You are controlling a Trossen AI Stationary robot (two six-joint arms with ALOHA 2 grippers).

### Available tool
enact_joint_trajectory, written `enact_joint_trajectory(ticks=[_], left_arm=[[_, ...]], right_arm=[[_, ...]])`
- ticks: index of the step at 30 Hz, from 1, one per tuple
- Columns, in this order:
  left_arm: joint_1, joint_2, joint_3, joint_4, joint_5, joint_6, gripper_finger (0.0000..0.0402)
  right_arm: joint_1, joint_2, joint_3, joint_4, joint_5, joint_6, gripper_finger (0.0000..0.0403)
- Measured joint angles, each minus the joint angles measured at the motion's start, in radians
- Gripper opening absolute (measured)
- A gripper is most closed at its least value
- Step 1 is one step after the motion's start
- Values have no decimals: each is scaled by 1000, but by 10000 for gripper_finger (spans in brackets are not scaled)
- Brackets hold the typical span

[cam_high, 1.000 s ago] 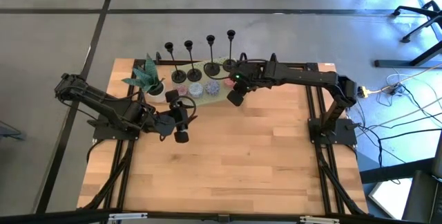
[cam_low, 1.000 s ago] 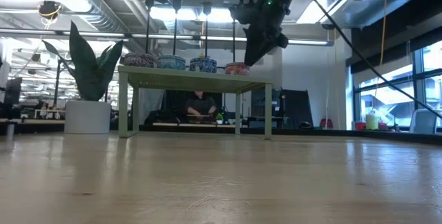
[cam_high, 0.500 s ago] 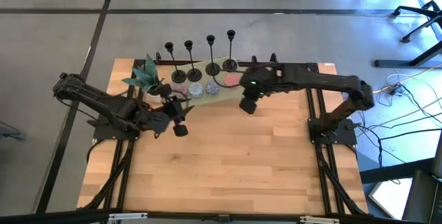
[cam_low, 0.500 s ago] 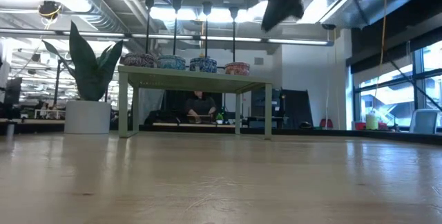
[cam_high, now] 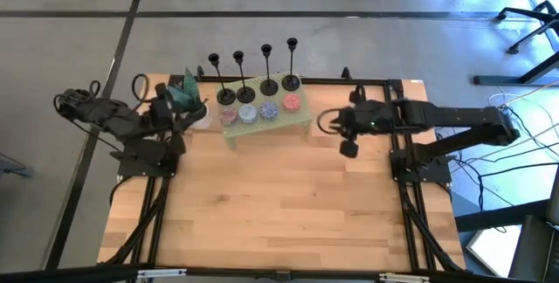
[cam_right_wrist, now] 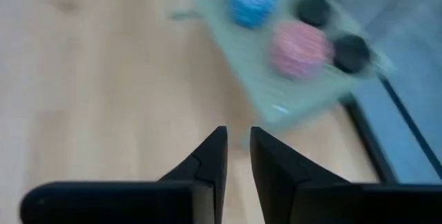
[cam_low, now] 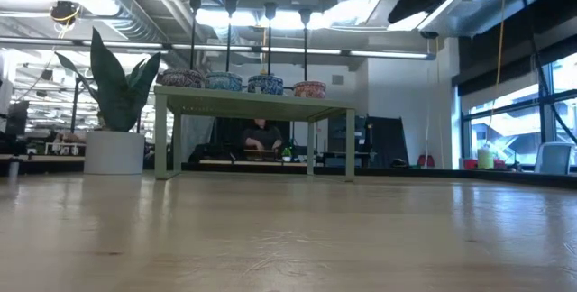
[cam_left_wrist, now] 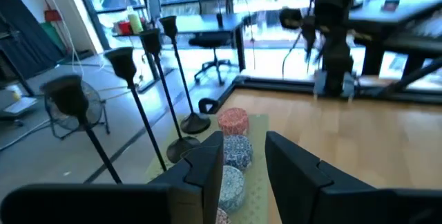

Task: Pick & Place candle stick holders
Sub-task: Return to Home Position

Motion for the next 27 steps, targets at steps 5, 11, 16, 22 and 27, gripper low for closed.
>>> enact_joint_trajectory(ticks=[5,11,16,22,27], left_arm=[[1,-148,-209,172,27,64,104],[1,-294,-404,330,75,135,104],[1,-408,-558,439,122,188,104],[1,-530,-696,623,236,306,104],[3,-588,-783,725,253,357,104]], right_arm=[[-1,-130,-177,240,-229,-166,67],[-2,-307,-275,303,-243,-191,67],[-2,-457,-428,410,-309,-184,67],[-2,-615,-569,503,-324,-185,67],[-2,-726,-625,500,-324,-184,67]])
